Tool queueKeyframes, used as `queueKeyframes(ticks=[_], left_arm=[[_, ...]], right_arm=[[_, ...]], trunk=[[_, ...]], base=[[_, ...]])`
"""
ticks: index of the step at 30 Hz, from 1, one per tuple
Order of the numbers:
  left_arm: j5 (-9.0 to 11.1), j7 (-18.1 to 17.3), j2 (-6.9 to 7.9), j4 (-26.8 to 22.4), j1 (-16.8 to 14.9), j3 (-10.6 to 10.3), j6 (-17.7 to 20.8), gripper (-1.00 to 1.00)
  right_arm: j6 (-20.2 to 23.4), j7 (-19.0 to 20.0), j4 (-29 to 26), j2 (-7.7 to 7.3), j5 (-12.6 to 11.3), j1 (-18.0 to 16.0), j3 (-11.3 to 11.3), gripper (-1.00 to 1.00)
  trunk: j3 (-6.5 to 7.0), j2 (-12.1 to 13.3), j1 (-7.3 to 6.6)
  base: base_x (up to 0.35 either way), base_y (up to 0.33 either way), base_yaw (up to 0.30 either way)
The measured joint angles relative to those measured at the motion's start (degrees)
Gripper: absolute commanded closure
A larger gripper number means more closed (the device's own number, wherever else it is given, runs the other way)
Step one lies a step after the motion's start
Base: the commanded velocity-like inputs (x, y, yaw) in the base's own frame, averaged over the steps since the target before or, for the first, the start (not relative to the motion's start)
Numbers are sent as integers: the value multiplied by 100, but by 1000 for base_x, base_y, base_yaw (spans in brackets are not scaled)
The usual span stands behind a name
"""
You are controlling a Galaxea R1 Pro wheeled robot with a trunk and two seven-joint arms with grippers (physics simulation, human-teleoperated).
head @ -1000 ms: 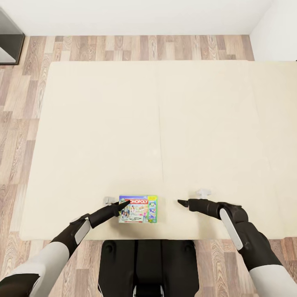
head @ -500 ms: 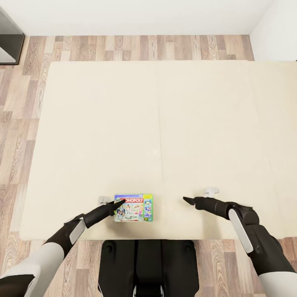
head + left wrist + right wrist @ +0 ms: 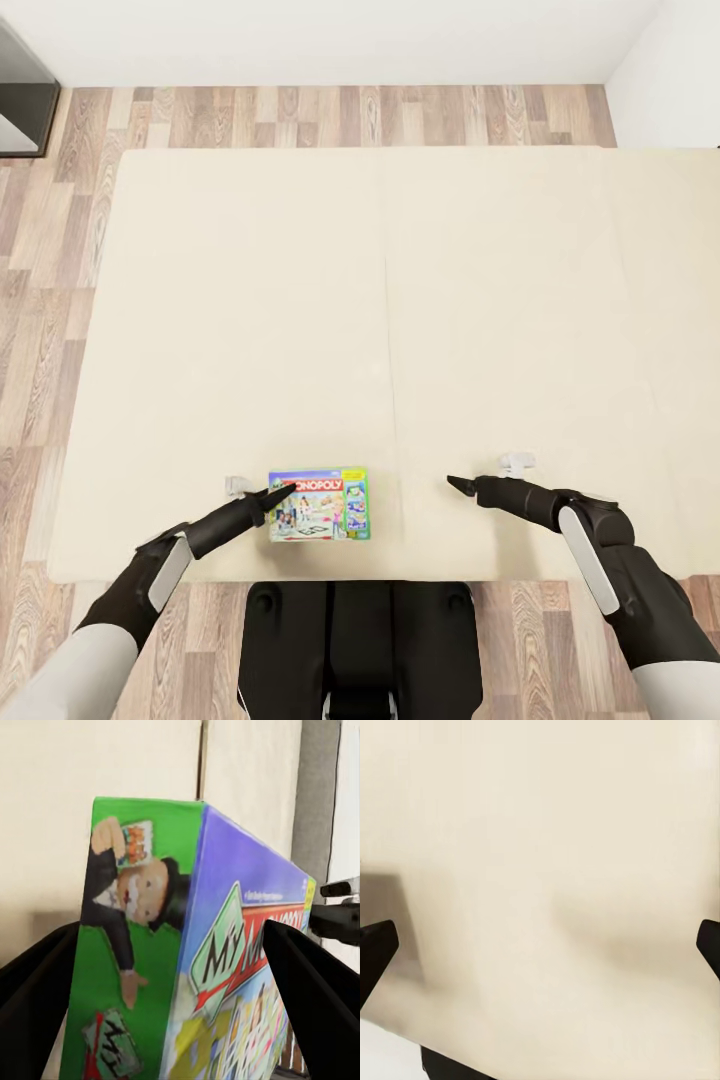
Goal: Put all the toys in the child's room - the three board games (two on the bed and one on the table), the two jigsaw puzzles on the table, and the tennis ball on the table - inside the toy box on the table in the child's room.
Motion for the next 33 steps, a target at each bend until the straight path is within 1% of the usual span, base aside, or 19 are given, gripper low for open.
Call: queueKeyframes(ticks=[2, 3, 5, 6, 7, 10, 11, 14, 15, 18, 19, 20, 21, 23, 24, 26, 27, 30, 33], left_arm=[[-9, -12, -11, -488, 185, 175, 403, 100], [-17, -11, -12, -494, 189, 175, 408, 100], [-25, 2, -39, -924, 343, 307, 802, 100], [-31, 4, -39, -929, 346, 308, 805, 100], [-3, 88, -71, -1460, 546, 419, 1324, 100], [1, 265, -122, -1965, 750, 479, 1713, 100], [-3, 268, -122, -1969, 753, 480, 1712, 100], [59, 463, -263, -2458, 935, 509, 2021, 100], [47, 468, -264, -2462, 937, 509, 2012, 100], [142, 691, -428, -3065, 1184, 525, 2350, 100], [131, 696, -429, -3071, 1187, 526, 2341, 100], [198, 883, -499, -3458, 1363, 549, 2551, 100], [178, 892, -501, -3469, 1369, 551, 2537, 100], [220, 1079, -534, -3767, 1516, 576, 2674, 100], [220, 1083, -534, -3771, 1518, 577, 2674, 100], [241, 1235, -564, -3961, 1626, 633, 2755, 100], [244, 1237, -565, -3964, 1628, 634, 2758, 100], [276, 1406, -604, -4126, 1724, 738, 2832, 100], [299, 1502, -628, -4211, 1775, 802, 2882, 100]], right_arm=[[-12, 3, -3, 4, 4, 1, 11, -100], [-12, 3, -3, 4, 5, 1, 11, -100], [-19, 5, -5, 4, 8, 2, 19, -100], [-19, 5, -5, 4, 8, 2, 19, -100], [-25, 11, -4, 0, 19, 2, 23, -100], [-29, 21, -2, -10, 25, 3, 19, -100], [-29, 21, -2, -10, 25, 3, 19, -100], [-32, 66, -11, -18, 26, 14, 9, -100], [-32, 67, -12, -18, 27, 14, 9, -100], [-34, 184, -56, -25, 29, 26, 2, -100], [-34, 186, -57, -25, 31, 26, 2, -100], [-32, 284, -99, -32, 31, 30, -1, -100], [-33, 288, -100, -32, 35, 30, -1, -100], [-30, 388, -141, -51, 35, 36, -1, -100], [-30, 390, -141, -51, 37, 36, -1, -100], [-27, 470, -172, -76, 36, 47, 0, -100], [-27, 471, -173, -77, 37, 47, 0, -100], [-10, 540, -204, -102, 35, 60, 1, -100], [7, 575, -220, -116, 37, 66, 1, -100]], trunk=[[0, 0, 0], [0, 1, 1], [0, 0, 0], [0, 1, 1], [0, 0, 0], [0, 0, 0], [0, 1, 1], [0, 0, 0], [0, 1, 1], [0, 0, 0], [0, 1, 1], [0, 0, 0], [0, 1, 1], [0, 0, 0], [0, 1, 1], [1, 0, 0], [2, 0, 1], [12, 0, 0], [31, 0, 0]], base=[[0, 0, 0], [0, 0, 0], [0, 0, 0], [0, 0, 0], [0, 0, 0], [0, 0, 0], [0, 0, 0], [0, 0, 0], [0, 0, 0], [0, 0, 0], [0, 0, 0], [0, 0, 0], [0, 0, 0], [0, 0, 0], [0, 0, 0], [0, 0, 0], [0, 0, 0], [0, 0, 0], [0, 0, 0]])
